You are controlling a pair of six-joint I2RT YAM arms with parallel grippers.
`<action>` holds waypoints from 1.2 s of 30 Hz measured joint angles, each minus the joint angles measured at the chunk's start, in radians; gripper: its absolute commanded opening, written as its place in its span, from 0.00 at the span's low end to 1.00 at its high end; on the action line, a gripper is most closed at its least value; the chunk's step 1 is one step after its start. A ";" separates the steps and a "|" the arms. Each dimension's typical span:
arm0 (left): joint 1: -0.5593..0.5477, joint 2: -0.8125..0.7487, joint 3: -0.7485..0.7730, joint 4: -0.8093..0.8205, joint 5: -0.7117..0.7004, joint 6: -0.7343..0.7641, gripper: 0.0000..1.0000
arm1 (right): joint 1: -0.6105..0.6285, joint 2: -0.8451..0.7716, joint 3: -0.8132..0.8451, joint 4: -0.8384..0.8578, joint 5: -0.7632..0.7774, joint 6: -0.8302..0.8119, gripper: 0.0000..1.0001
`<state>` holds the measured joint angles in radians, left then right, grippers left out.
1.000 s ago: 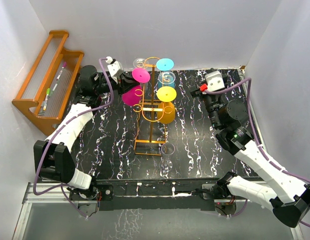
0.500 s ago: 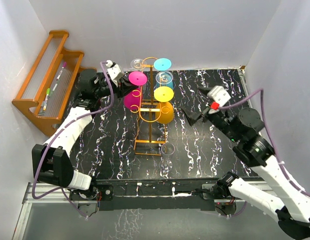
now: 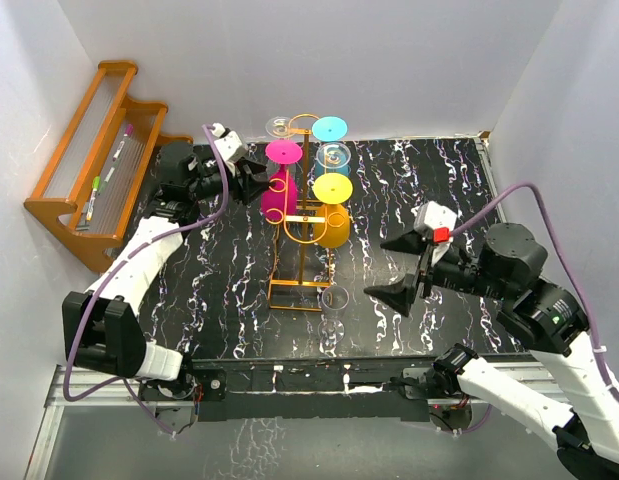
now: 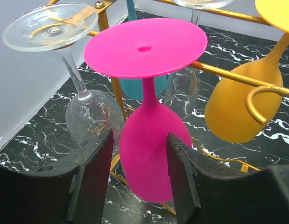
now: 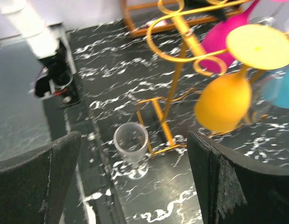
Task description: Place the wine glass upside down on the wine glass rack
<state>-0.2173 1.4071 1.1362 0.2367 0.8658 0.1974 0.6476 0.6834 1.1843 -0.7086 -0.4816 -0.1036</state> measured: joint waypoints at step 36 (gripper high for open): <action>0.362 -0.546 -0.151 -0.732 -0.578 -0.025 0.97 | 0.089 0.224 -0.101 -0.104 -0.220 -0.344 0.52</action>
<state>0.1448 0.8612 0.9855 -0.4957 0.2878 0.1726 0.7368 0.9077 1.0836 -0.8124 -0.7021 -0.4480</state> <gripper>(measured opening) 0.971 0.522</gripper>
